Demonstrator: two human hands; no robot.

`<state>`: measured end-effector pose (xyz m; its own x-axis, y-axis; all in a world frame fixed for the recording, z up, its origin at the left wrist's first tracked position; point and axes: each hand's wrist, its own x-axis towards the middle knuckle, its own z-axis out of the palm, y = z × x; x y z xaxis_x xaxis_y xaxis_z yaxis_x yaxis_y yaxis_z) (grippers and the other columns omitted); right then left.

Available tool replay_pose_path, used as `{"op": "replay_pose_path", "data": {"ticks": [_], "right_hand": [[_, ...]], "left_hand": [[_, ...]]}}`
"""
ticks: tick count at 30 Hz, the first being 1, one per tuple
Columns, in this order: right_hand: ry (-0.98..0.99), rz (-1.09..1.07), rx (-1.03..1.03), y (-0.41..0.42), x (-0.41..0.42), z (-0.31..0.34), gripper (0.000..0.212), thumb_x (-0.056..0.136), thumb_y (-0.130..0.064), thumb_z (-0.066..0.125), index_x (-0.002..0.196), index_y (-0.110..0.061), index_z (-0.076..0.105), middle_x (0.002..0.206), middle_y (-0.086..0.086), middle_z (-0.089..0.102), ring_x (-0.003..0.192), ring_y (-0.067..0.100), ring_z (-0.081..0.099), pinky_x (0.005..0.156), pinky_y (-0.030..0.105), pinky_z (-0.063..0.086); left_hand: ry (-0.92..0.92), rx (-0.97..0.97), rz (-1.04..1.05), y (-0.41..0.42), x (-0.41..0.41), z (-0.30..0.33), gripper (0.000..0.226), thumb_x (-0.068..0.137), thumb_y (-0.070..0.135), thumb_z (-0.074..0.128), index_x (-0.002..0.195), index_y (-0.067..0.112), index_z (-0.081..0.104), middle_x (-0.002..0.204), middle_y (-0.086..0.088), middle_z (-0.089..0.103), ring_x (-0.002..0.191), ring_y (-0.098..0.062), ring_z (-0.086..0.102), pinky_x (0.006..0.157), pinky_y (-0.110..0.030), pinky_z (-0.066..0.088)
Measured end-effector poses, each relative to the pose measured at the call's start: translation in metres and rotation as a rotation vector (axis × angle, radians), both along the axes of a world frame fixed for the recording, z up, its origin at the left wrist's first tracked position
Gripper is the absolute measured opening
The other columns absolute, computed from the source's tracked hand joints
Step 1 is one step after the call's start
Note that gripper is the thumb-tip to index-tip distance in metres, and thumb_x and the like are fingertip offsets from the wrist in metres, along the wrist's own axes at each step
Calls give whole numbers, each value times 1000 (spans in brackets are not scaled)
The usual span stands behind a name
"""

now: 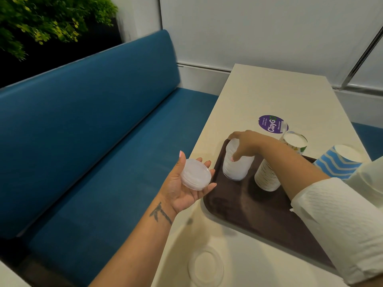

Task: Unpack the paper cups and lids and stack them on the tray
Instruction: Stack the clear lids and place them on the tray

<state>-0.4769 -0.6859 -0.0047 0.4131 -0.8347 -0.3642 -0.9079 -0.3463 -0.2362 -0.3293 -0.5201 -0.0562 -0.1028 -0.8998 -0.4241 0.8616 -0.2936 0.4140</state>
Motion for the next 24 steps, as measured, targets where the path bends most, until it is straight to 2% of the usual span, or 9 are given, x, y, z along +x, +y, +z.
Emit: {"op": "replay_pose_path", "data": {"ticks": [6, 11, 16, 20, 22, 24], "right_hand": [[-9, -6, 54, -5, 0, 0, 71, 79, -20, 76, 139, -27, 40, 143, 8, 40, 124, 31, 45, 98, 37, 45], [-42, -60, 16, -5, 2, -8, 75, 73, -34, 80, 137, -29, 41, 140, 7, 40, 123, 31, 44, 101, 42, 45], [-72, -45, -10, -6, 1, -13, 72, 75, -34, 78, 137, -27, 42, 142, 5, 43, 124, 29, 46, 101, 39, 45], [-75, -45, -30, -1, -1, -11, 82, 73, -47, 78, 141, -29, 37, 147, 6, 36, 131, 32, 39, 105, 45, 41], [-167, -19, -145, 9, -1, -3, 80, 74, -49, 76, 141, -28, 38, 148, 7, 33, 134, 30, 34, 105, 45, 38], [-386, 40, -319, 24, -1, 4, 66, 78, -43, 73, 136, -26, 45, 143, 2, 40, 130, 21, 38, 100, 37, 39]], "left_hand": [[-21, -4, -1, -1, -3, 2, 79, 68, 58, 59, 132, 12, 52, 122, -11, 63, 97, -29, 65, 63, -44, 61], [-25, -7, 0, -1, -4, 2, 80, 68, 58, 60, 133, 13, 51, 124, -11, 63, 98, -29, 66, 63, -44, 61], [-43, -6, 10, 0, -7, 4, 82, 67, 58, 59, 134, 13, 51, 125, -11, 62, 99, -29, 65, 63, -43, 61], [-53, -10, 15, 3, -7, 5, 82, 67, 59, 59, 135, 13, 50, 125, -11, 62, 100, -28, 64, 64, -43, 61], [-55, -13, 22, 4, -7, 5, 83, 68, 60, 58, 135, 12, 50, 125, -10, 62, 100, -29, 63, 64, -43, 61], [-61, -11, 38, 8, -6, 5, 82, 68, 60, 58, 134, 12, 50, 121, -10, 64, 101, -28, 63, 64, -42, 61]]}}
